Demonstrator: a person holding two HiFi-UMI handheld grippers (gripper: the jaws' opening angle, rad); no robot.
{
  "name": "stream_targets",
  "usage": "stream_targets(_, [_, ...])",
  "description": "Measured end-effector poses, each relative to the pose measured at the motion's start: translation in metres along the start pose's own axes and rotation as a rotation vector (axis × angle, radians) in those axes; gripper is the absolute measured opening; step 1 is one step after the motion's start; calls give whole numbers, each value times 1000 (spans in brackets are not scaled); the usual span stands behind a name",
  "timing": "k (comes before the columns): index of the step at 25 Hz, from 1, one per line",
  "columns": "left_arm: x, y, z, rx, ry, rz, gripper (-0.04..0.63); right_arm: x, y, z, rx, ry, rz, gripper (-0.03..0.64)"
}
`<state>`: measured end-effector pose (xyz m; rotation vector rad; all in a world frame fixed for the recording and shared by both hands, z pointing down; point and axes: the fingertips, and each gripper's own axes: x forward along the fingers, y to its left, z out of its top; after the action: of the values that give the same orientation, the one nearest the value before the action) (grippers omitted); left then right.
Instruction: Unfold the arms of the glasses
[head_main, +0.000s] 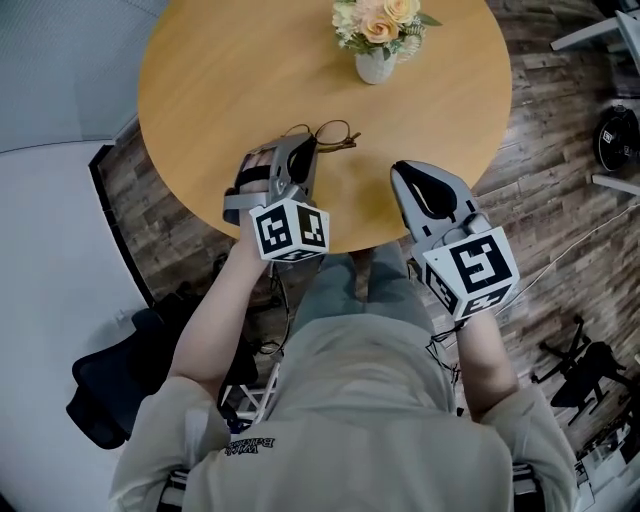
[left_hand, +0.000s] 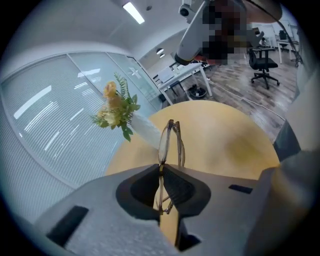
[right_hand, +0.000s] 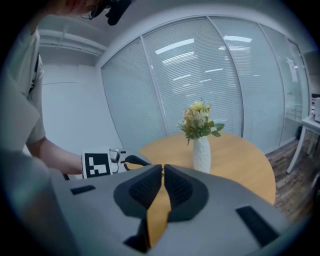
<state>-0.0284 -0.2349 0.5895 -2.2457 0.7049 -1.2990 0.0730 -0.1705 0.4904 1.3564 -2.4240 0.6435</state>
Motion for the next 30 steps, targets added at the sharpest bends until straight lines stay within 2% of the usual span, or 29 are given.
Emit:
stream_targets(3, [-19, 23, 10, -61, -24, 45, 41, -4, 4, 27, -40, -43, 3, 37])
stream_targets(8, [-54, 59, 27, -212, -78, 95, 41, -14, 5, 72, -114, -115, -13, 37])
stream_targets(14, [-109, 105, 56, -299, -170, 194, 41, -41, 4, 132, -183, -226, -49, 37])
stream_targets(16, [-127, 119, 65, -365, -217, 220, 41, -51, 7, 151, -205, -266, -54, 37])
stream_targets(19, [-154, 137, 79, -494, -322, 210, 41, -63, 16, 175, -256, -317, -60, 37])
stream_targets(24, [-204, 163, 95, -577, -441, 248, 41, -85, 48, 209, -347, -394, -36, 37])
stream_targets(30, [-254, 182, 109, -701, -570, 300, 41, -107, 81, 232, -326, -472, 58, 37])
